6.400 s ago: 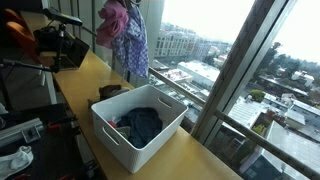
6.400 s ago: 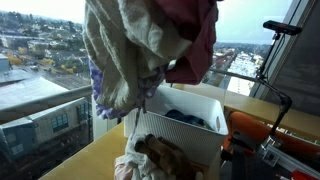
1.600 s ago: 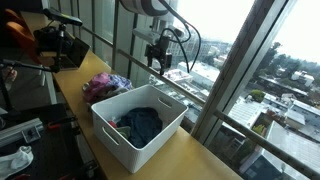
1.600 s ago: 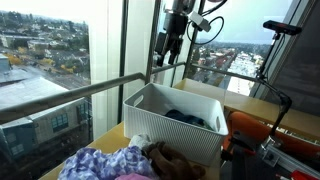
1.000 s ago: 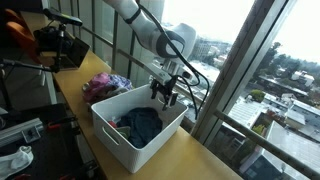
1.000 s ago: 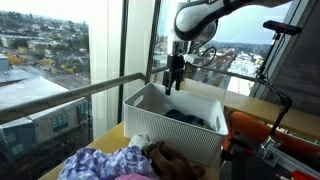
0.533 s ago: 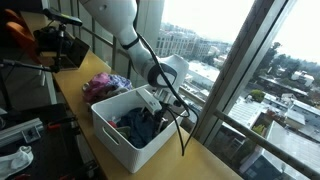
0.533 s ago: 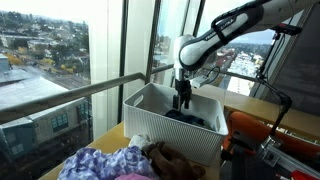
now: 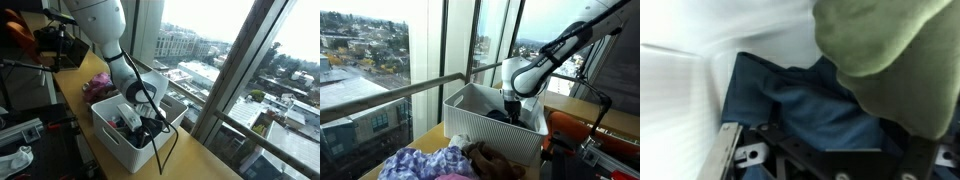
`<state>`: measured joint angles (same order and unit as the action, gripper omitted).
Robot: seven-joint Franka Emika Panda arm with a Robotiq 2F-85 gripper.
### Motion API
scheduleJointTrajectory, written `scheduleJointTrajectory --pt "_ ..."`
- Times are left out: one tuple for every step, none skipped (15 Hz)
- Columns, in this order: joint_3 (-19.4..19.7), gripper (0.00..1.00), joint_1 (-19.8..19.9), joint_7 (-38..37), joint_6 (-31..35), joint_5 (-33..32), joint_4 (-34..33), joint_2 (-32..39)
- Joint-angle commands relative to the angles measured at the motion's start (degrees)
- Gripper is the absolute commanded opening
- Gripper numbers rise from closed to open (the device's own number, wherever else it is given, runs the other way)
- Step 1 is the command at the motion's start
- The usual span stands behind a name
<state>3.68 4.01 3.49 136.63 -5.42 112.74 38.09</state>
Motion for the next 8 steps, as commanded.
scheduleJointTrajectory --pt "1.0 1.0 -1.4 -1.7 4.9 -1.8 6.9 -2.8" --pt "1.2 1.0 -1.5 -2.1 5.9 -2.1 7.9 -2.9" --pt "1.5 1.0 -1.6 -2.5 6.9 -2.6 9.1 -3.2" --pt "1.6 0.97 -1.7 -2.9 7.9 -2.9 10.0 -3.4" --pt "1.8 0.74 -1.8 -3.3 8.8 -3.1 10.9 -3.6" --pt "2.0 0.73 -1.9 -3.9 9.8 -3.3 11.7 -3.9" --pt "2.1 0.7 -1.9 -4.0 10.5 -3.3 12.5 -4.2" --pt "2.2 0.61 -2.0 -4.3 11.2 -3.2 13.1 -4.4"
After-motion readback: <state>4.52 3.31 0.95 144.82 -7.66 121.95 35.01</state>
